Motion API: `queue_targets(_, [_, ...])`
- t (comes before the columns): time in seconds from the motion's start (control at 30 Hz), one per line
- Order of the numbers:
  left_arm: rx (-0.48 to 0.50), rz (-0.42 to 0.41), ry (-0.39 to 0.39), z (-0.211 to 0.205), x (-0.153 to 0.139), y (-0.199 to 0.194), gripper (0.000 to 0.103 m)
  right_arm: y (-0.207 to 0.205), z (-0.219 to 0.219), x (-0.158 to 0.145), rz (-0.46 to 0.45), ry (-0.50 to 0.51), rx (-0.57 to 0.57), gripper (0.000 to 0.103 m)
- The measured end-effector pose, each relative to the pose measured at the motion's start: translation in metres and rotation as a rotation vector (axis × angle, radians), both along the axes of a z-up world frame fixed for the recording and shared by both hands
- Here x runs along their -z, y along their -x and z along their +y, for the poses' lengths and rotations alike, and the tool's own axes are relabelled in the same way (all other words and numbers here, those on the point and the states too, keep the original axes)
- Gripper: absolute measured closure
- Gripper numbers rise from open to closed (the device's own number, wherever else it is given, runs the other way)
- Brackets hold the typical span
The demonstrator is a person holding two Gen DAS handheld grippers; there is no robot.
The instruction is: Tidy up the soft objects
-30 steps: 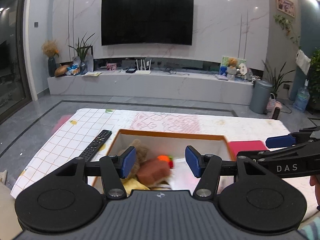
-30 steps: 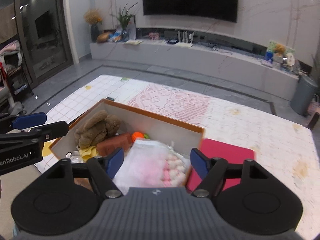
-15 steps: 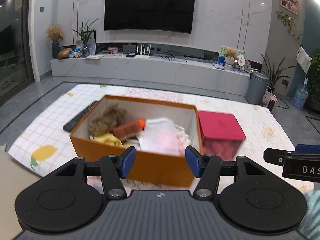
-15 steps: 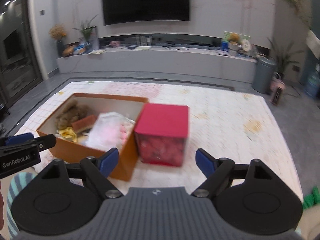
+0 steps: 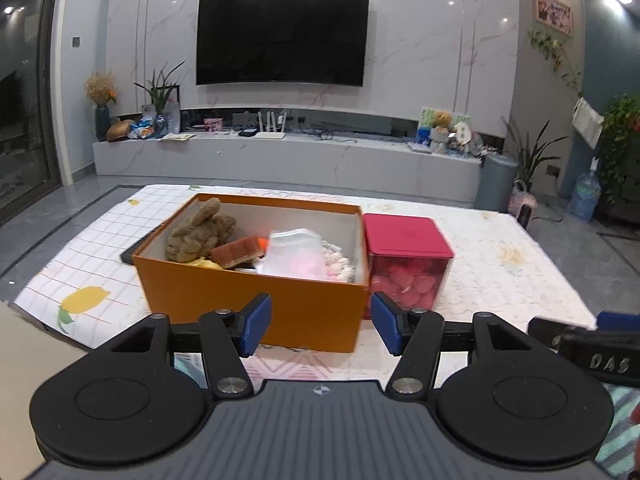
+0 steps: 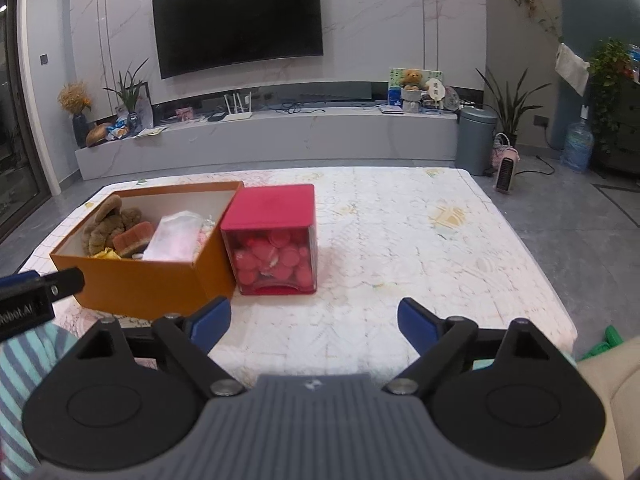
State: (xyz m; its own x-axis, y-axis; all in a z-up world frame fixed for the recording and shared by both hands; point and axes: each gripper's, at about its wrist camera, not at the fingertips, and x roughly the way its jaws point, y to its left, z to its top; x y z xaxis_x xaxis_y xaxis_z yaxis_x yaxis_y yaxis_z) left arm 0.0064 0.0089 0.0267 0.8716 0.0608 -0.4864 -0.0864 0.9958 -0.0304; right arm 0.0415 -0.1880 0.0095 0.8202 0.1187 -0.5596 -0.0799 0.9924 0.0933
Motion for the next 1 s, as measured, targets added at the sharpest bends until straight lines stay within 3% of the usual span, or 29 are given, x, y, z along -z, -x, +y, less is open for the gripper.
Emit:
queue_targets(0.3, [0.054,-0.003,-0.107,-0.021,0.018,-0.006,0.02,0.003,-0.004,0.018,0.008,0.012,-0.002,0.009])
queue_targets(0.57, [0.045,0.06,-0.085,-0.017,0.037,-0.014,0.017,-0.004,0.0,0.036,0.054,0.014,-0.014,0.008])
queue_targets(1.0, [0.055,0.098,-0.086,-0.02,0.039,-0.013,0.015,-0.005,0.001,0.038,0.056,0.017,-0.014,0.007])
